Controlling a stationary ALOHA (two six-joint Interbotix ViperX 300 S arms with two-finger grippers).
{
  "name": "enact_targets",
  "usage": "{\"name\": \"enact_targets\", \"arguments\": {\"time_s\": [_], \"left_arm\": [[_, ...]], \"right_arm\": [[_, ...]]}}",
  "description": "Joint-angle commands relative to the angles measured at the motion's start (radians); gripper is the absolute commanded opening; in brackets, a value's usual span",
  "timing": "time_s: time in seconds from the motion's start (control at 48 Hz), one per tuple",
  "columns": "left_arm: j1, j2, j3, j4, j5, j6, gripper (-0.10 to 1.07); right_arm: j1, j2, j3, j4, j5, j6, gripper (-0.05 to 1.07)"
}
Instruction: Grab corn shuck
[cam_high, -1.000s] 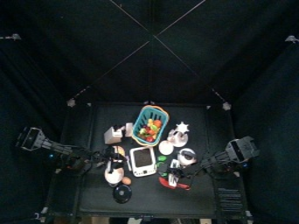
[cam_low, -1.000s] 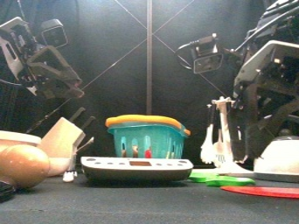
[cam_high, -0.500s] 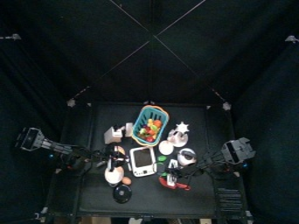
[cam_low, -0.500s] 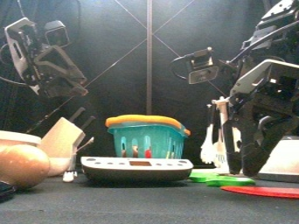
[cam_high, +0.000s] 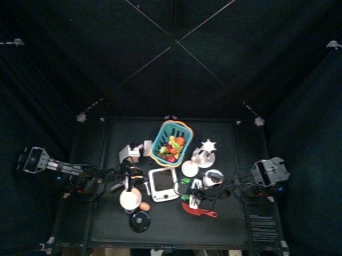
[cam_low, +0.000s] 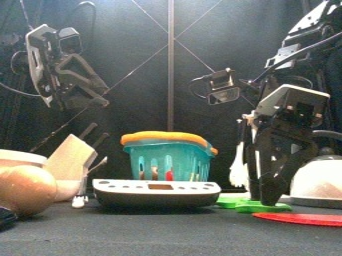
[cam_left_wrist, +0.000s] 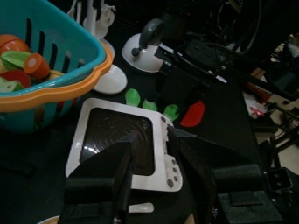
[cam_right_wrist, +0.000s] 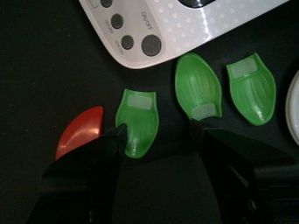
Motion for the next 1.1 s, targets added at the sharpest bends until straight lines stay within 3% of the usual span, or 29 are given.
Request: {"name": "enact_targets", "arguments": {"time_s": [0.0,0.375,0.75,1.083], "left_arm": [[0.005,0.0,-0.023,0.008,-0.011,0.002,0.75],[0.035,0.002,-0.015,0.058,-0.015,0.0,0.75],[0.021,0.002,0.025,0.061,-0.011,0.0,0.75],[0.021,0.002,0.02,0.061,-0.011,0.003,0.75]], "right_arm": [[0.002,-0.011,-0.028,0.011,-0.006,0.0,0.91],[0.011,0.052,-0.097,0.067,0.002,0.0,0.91],[0.02,0.029,-0.129,0.109,0.133,-0.003,0.91],[0.026,0.057,-0.118,0.126,0.112,-0.002,0.89]]}}
